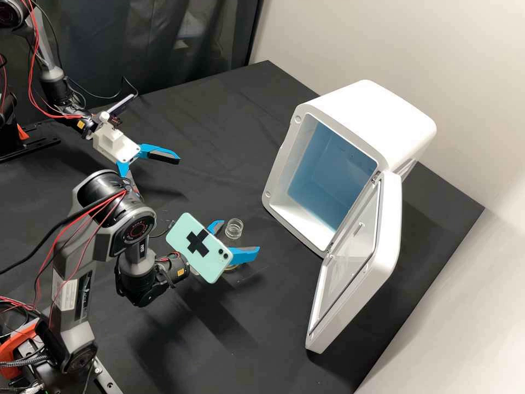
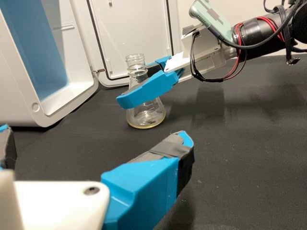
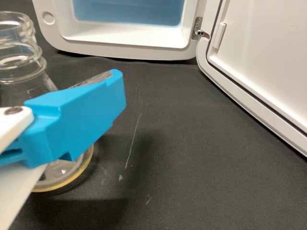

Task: Place the flask in the incubator

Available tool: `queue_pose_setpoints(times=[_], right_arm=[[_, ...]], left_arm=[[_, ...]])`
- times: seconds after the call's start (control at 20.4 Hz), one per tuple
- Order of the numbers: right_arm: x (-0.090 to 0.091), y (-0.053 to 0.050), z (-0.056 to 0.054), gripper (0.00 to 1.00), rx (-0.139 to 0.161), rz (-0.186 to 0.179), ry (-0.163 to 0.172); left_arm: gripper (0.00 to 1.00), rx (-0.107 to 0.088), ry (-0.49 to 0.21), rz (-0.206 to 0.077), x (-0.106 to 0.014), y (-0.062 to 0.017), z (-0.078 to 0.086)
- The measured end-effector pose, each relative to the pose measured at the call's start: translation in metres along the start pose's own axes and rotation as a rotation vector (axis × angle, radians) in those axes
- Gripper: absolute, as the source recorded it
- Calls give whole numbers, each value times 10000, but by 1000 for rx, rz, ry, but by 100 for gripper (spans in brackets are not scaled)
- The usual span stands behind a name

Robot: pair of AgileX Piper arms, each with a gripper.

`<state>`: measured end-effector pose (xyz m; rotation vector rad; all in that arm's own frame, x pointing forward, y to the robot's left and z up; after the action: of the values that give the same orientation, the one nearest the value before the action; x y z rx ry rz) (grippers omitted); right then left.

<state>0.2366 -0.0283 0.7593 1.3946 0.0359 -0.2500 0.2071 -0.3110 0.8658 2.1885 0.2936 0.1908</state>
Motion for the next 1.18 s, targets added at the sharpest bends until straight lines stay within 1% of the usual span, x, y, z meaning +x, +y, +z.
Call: queue_pose_setpoints(times=[0.05, 0.25, 0.39, 0.69, 1.03, 1.18], right_arm=[[0, -3, -5, 0, 6, 0, 0], [-4, -24, -27, 0, 5, -9, 9], [-4, -24, -27, 0, 7, -9, 9], [-4, -24, -27, 0, 27, -9, 9], [-4, -24, -27, 0, 27, -9, 9], [-4, -27, -32, 0, 34, -6, 5]], left_arm=[[100, 0, 0, 0, 0, 0, 0], [100, 0, 0, 0, 0, 0, 0], [100, 0, 0, 0, 0, 0, 0], [100, -1, 3, 0, -3, 1, -8], [100, -1, 7, 1, -7, 1, -18], [100, -1, 7, 1, -8, 1, -20]])
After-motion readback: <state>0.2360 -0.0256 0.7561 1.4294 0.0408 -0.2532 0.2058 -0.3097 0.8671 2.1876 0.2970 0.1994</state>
